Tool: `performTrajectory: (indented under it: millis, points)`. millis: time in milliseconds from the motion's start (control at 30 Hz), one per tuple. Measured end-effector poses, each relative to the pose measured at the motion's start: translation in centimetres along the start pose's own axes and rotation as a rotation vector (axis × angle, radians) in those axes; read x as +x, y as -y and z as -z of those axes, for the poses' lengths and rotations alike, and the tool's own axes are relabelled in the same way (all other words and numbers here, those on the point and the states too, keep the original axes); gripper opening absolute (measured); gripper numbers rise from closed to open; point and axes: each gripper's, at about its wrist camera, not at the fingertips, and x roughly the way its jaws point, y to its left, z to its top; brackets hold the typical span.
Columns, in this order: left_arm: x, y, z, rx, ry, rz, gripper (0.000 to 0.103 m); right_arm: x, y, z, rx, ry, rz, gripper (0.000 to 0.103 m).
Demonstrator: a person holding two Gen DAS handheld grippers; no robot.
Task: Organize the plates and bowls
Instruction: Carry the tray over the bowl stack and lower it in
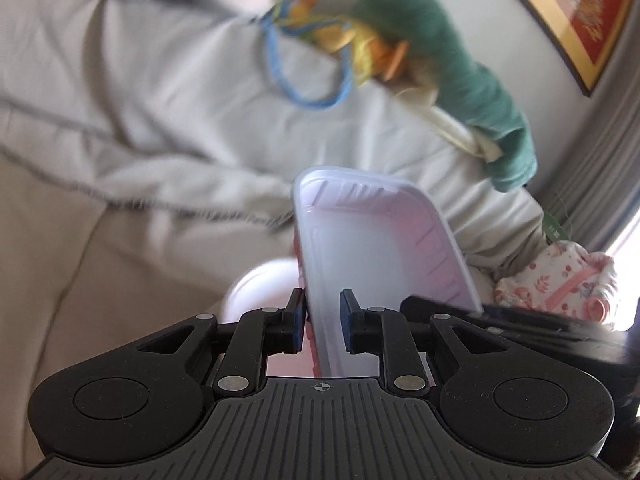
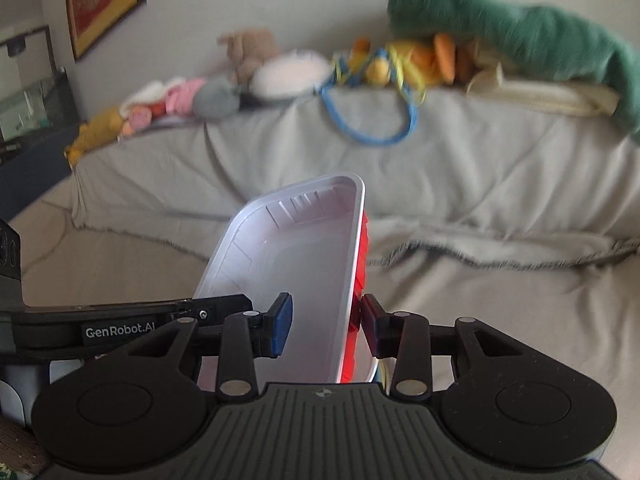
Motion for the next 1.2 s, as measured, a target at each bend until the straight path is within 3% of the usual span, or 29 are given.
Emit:
performTrajectory:
  millis: [167,433,567,767,900,1200]
  points:
    - [1.9,-3.8,1.2,-0.106,-0.004,0.070,0.022,4.5,0.4,2.3,0.040,-0.139,0.025,0.038]
    - [1.4,-5.1,0.4,-0.177,-0.013,0.098,0.021,5.6,0.0,1.9,0.036,-0.143,0.039,0.038]
    - [-0.5,-5.3,0.0,-0.224,0.033,0.099,0.021,5.3,-0.3,2.0,0.006,-0.139,0.057,0.038]
    - [-1.1,-4.2,0.0,-0.202,0.000,0.118,0.021,3.9,0.1,2.2,0.026,-0.134,0.052,0.038]
    - [-1.1,-2.8,0.3,-0.153,-0.006,0.072,0.021,2.9,-0.4,2.8,0.005,-0.130,0.039,0.038]
    - [-1.3,-2.3,0.4,-0.146,-0.019,0.065,0.021,2.4,-0.2,3.3,0.019,-0.135,0.035,0.038]
